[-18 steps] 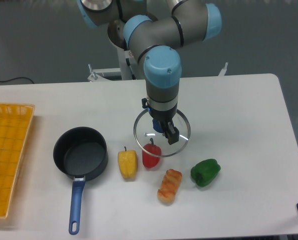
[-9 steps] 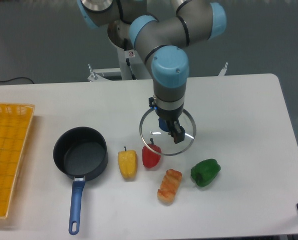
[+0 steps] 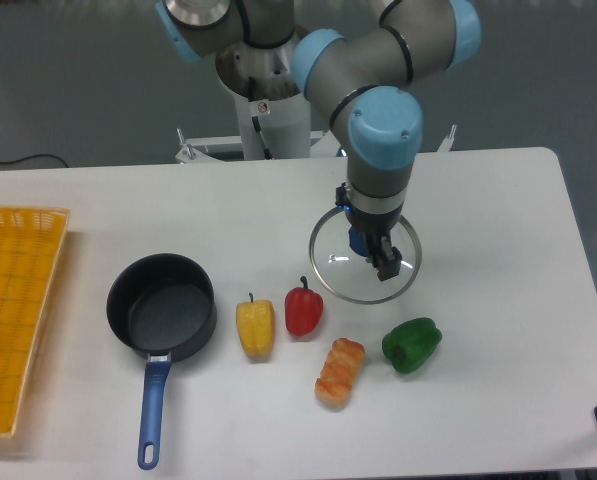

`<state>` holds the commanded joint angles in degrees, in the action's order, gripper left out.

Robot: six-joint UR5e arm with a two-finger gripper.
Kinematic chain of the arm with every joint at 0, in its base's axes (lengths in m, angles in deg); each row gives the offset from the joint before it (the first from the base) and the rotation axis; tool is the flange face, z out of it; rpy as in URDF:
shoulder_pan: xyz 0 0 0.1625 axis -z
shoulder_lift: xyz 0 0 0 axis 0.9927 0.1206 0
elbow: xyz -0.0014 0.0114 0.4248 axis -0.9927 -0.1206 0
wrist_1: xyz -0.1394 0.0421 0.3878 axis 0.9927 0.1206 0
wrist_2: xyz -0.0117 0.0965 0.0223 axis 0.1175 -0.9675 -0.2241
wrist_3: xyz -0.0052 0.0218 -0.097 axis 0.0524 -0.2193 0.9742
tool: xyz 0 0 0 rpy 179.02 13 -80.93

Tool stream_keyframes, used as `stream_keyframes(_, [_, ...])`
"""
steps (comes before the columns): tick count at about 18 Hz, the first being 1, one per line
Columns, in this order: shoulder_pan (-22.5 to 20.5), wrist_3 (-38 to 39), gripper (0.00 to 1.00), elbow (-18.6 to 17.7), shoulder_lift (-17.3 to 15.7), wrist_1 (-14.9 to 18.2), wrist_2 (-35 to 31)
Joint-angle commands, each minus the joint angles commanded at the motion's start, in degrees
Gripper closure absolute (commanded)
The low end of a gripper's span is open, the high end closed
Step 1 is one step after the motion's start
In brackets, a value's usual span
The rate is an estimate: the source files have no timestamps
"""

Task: Place the lid on the table
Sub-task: 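Carry the clear glass lid with the gripper past the green pepper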

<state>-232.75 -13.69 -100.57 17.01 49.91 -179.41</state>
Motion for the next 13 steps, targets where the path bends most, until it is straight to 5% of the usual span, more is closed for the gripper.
stream_keyframes(13, [-6.42, -10.99, 0.47, -0.35, 2.9, -4.14, -0.61])
